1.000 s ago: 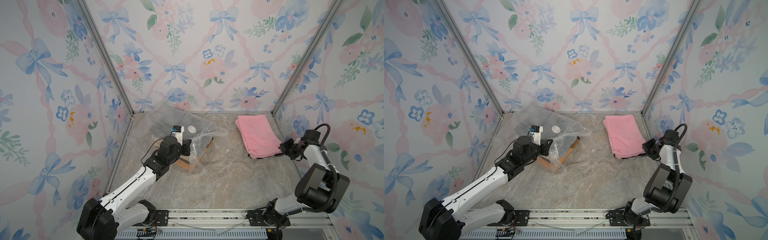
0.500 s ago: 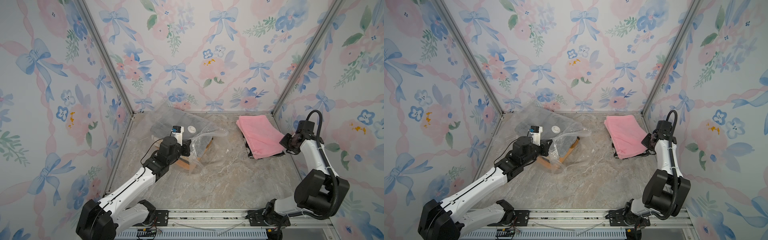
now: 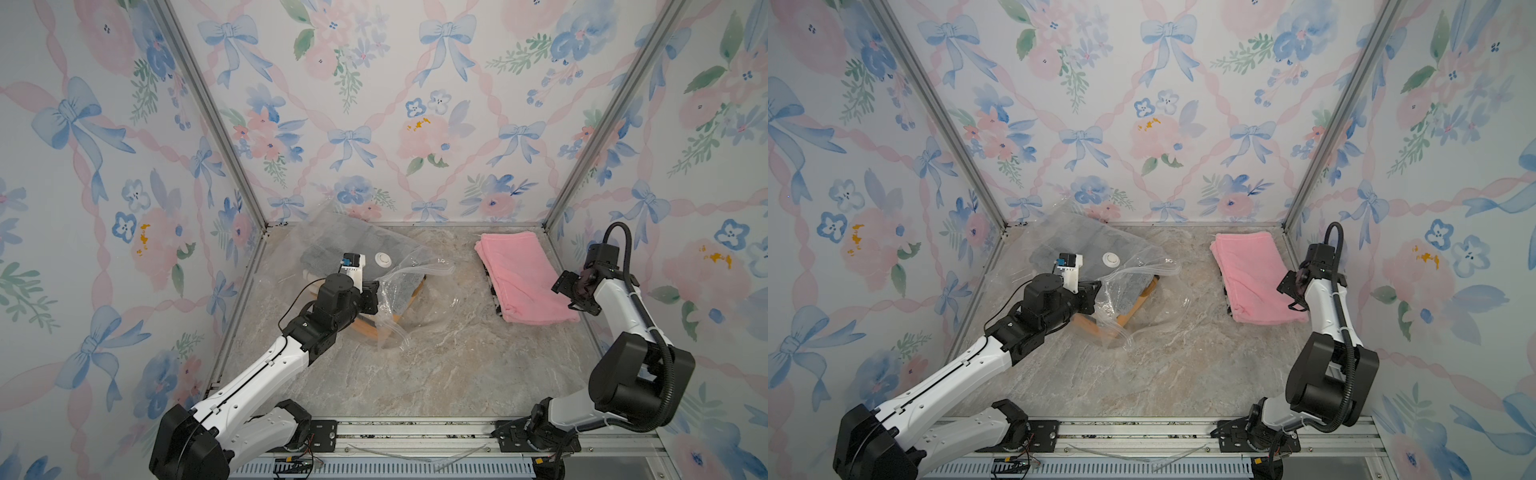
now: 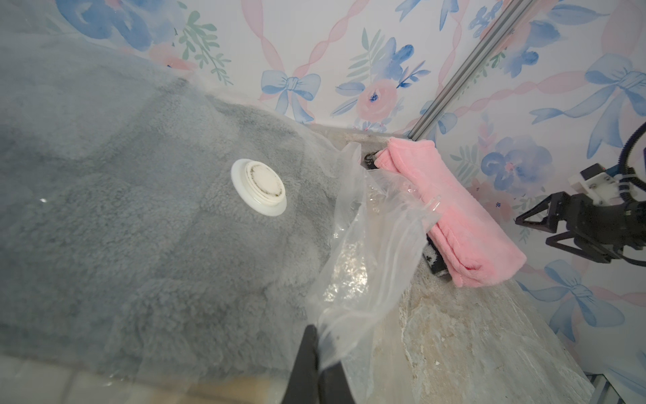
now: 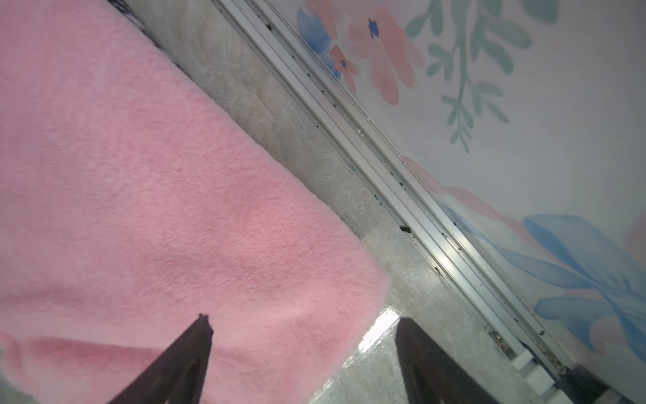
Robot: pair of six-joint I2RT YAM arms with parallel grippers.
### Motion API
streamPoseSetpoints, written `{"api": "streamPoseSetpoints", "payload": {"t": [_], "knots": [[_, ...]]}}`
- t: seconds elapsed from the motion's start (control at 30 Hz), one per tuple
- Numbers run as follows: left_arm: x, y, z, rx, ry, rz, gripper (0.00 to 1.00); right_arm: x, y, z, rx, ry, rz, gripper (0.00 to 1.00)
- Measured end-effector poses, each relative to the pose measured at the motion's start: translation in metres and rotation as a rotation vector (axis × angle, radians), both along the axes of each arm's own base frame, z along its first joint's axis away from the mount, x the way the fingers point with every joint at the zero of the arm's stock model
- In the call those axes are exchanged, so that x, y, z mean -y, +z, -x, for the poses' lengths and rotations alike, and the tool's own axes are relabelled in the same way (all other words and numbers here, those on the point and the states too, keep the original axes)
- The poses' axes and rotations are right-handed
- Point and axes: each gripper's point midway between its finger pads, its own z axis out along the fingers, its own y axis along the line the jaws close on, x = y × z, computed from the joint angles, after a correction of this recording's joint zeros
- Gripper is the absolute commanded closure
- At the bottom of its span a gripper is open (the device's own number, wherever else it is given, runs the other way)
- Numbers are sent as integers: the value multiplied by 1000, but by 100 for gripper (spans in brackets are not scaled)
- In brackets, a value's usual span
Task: Take the blanket out of the vacuum bag
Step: Place the blanket at the corner of the board.
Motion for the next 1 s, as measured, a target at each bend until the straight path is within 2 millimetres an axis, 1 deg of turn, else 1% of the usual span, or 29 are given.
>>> {"api": "streamPoseSetpoints", "payload": {"t": [0.07, 0.1, 0.17, 0.2, 0.23, 0.27, 0.33, 0.47, 0.57, 0.63, 0.7, 0.77, 0.87, 1.0], "knots": [[0, 1, -1, -3, 0, -10, 100, -4, 27, -23, 78, 46, -1, 13], [0, 2, -2, -4, 0, -13, 100, -6, 40, -39, 114, 72, -4, 15], [2, 3, -5, -6, 0, -21, 100, -2, 62, -78, 184, 120, -7, 18], [3, 3, -7, -5, -1, -25, 100, 0, 67, -98, 208, 140, -9, 18], [4, 3, -8, -6, -2, -28, 100, 4, 67, -118, 229, 161, -11, 19], [5, 2, -10, -4, -6, -33, 100, 6, 62, -138, 240, 181, -20, 20], [8, -1, -11, -6, -16, -39, 100, 10, 43, -170, 242, 212, -41, 22], [13, -3, -13, -1, -31, -41, 100, 14, -12, -220, 202, 276, -103, 25], [17, -2, -14, 10, -42, -41, 100, 12, -48, -240, 171, 322, -145, 25], [19, -3, -16, 15, -46, -44, 100, 9, -65, -246, 155, 350, -171, 25], [20, -7, -18, 10, -46, -50, 100, 5, -75, -248, 141, 373, -197, 31], [23, -12, -22, -3, -44, -61, 100, 1, -81, -248, 134, 392, -213, 35], [26, -18, -27, -19, -46, -74, 100, -2, -81, -248, 134, 417, -222, 45], [30, -20, -32, -28, -47, -79, 100, -4, -84, -248, 132, 433, -218, 62]]}}
